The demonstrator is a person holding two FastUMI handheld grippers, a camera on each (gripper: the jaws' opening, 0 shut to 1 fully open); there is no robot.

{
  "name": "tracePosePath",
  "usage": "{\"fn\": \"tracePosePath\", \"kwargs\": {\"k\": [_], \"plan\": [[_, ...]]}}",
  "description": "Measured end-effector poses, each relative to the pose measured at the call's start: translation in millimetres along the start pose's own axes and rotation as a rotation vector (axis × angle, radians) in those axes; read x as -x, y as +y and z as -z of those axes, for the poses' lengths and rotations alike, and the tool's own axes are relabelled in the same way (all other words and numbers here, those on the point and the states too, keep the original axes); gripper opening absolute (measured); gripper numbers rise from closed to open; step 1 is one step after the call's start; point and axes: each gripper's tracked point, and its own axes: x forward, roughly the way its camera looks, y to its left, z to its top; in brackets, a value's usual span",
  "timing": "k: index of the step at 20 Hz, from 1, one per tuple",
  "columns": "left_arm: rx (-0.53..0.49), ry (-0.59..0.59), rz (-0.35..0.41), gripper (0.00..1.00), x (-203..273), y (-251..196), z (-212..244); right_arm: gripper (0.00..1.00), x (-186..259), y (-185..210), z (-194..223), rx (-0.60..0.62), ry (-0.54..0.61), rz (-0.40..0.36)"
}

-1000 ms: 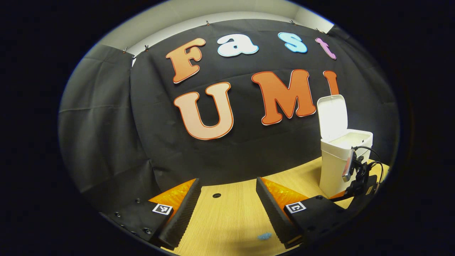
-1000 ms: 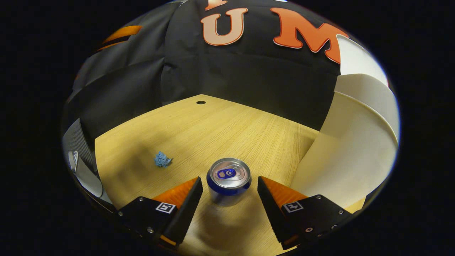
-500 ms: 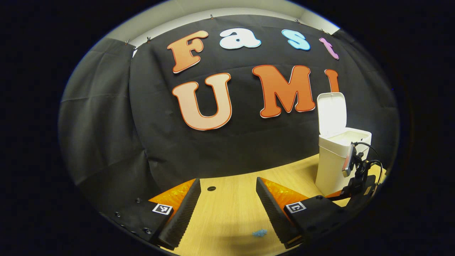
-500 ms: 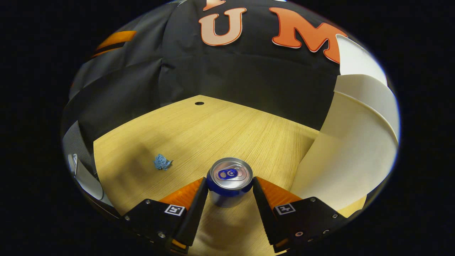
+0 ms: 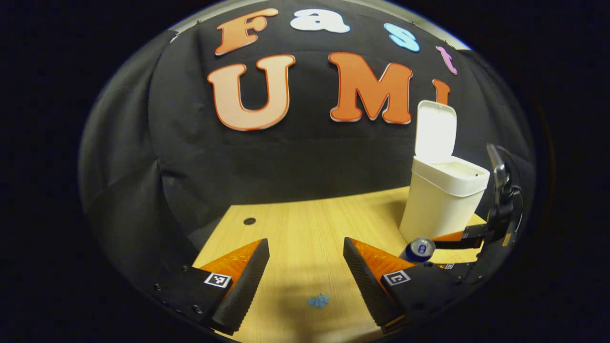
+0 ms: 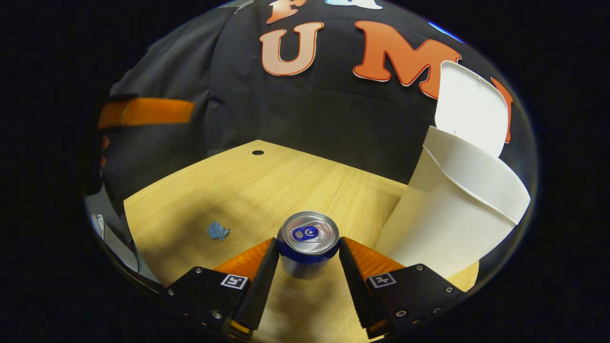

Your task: Press the lid of the desktop garbage bin to open it, pick up the crumpled paper on the desktop and throw it into the bin, then pick up the pop can on the desktop and drop it into the bin, and finally close the garbage bin lid.

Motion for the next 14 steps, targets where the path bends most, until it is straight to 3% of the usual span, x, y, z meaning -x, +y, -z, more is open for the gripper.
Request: {"fn": "tracePosePath", "kwargs": {"k": [5,14], "plan": [[0.029,0.206,0.092,0.97,-42.7,-20.3,61.8,0.76,17.5,-15.4,-14.1,-0.023,-0.002,0.060],[0.028,0.498,0.155,1.00,-81.3,-69.1,148.3,0.77,40.5,-32.1,-10.9,-0.017,0.049,0.164]]}}
